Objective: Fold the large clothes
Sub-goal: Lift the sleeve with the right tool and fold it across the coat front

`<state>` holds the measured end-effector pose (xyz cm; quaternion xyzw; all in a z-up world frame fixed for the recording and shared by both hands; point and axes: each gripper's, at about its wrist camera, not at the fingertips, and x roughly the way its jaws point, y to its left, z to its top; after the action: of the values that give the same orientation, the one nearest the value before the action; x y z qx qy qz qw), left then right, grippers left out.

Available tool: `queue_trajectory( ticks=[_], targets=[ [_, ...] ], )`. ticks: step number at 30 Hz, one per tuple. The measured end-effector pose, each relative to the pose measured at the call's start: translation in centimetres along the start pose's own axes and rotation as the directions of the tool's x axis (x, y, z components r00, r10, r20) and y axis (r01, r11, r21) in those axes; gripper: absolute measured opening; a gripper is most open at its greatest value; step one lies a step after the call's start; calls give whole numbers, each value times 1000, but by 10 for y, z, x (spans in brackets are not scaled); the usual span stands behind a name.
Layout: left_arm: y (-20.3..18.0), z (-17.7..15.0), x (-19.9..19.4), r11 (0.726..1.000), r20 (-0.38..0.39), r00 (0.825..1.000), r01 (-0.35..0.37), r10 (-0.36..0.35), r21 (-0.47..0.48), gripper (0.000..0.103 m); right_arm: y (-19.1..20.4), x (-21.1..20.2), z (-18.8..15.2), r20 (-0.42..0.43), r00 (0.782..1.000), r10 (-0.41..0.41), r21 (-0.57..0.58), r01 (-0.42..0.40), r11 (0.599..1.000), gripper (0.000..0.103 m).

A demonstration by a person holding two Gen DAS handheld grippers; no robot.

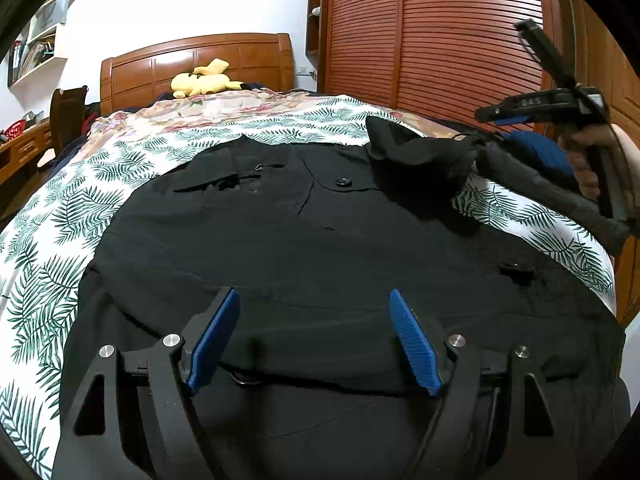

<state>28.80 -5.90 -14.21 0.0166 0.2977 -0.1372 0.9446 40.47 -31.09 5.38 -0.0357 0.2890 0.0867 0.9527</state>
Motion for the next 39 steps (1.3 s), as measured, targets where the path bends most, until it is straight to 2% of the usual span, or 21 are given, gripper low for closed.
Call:
queue_trajectory(
  ticks=[7,11,13,19,26,28,29,30,31,32,33,39],
  targets=[
    [0,0,0,1000,0,1000,0,0,0,78,-11,24,5,-38,998,-59,71,62,996,60],
    [0,0,0,1000,0,1000,0,0,0,78,-16,24,8,-46,996,-73,95,77,992,70],
    [0,1,0,1000,1,1000,0,0,0,78,-19,26,9,-50,996,-81,101,85,991,72],
    [0,0,0,1000,5,1000,-5,5,2,78,-29,44,9,-87,993,-78,145,90,985,73],
    [2,-2,-15,1000,69,998,0,0,-6,78,-43,69,11,-162,985,-61,230,98,968,73],
    [4,-2,-19,1000,81,997,5,-4,-13,81,-45,76,10,-185,981,-57,243,102,965,73],
    [6,-1,-19,1000,86,996,8,-7,-18,82,-45,78,11,-191,980,-56,241,102,965,69],
    [7,-1,-20,1000,90,996,12,-10,-22,84,-43,78,12,-191,980,-57,226,101,969,50],
    [8,0,-22,1000,95,995,15,-12,-27,86,-38,77,13,-191,979,-65,198,104,975,39],
    [9,1,-24,999,102,995,18,-15,-32,90,-33,75,14,-185,980,-75,170,107,980,21],
    [10,1,-27,999,111,994,23,-19,-38,93,-27,70,16,-170,982,-81,140,106,985,8],
    [8,3,-35,1000,129,992,-6,8,-13,94,6,18,35,-29,997,-65,45,66,997,6]
  ],
)
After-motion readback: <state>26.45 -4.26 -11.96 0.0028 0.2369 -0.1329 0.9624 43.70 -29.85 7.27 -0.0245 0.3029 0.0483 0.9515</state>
